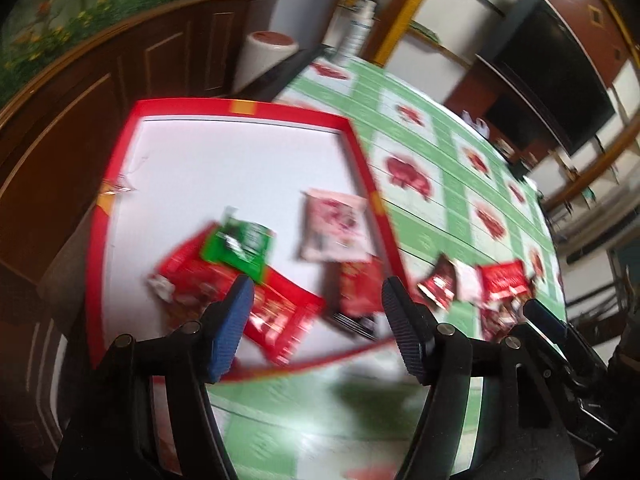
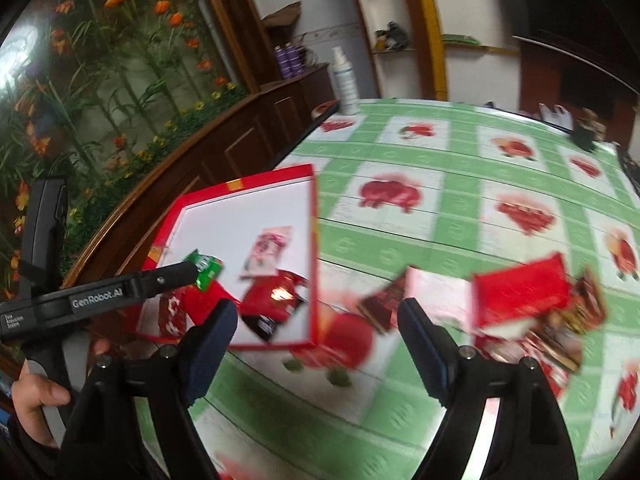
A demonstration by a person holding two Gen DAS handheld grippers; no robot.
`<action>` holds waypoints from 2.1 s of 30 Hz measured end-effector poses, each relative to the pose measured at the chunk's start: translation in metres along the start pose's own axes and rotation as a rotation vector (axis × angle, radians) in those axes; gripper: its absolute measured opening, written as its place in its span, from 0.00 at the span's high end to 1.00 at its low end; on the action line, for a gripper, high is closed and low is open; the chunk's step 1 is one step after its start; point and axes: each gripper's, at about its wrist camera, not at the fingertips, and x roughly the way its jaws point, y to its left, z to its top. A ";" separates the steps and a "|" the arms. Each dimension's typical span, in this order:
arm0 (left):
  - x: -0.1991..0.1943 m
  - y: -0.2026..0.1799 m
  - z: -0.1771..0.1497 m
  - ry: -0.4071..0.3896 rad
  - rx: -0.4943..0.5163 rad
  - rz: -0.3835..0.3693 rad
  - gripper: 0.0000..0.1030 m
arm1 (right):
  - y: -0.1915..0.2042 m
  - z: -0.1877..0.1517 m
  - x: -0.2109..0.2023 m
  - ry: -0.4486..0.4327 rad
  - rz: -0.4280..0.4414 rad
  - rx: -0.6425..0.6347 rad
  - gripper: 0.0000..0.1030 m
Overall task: Organize snacks
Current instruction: 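Withdraw both tools from the tray toward the snack pile, then grasp a red white-flowered packet with the left tool while the right grasps the brown gold-edged bag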
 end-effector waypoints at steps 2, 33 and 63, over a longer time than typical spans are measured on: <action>-0.001 -0.015 -0.007 0.012 0.025 -0.025 0.35 | -0.012 -0.008 -0.014 -0.005 -0.010 0.010 0.18; 0.102 -0.243 -0.087 0.263 0.471 -0.177 0.28 | -0.229 -0.103 -0.122 0.032 -0.258 0.312 0.15; 0.116 -0.235 -0.112 0.300 0.543 -0.222 0.70 | -0.230 -0.004 0.018 0.258 -0.226 0.181 0.35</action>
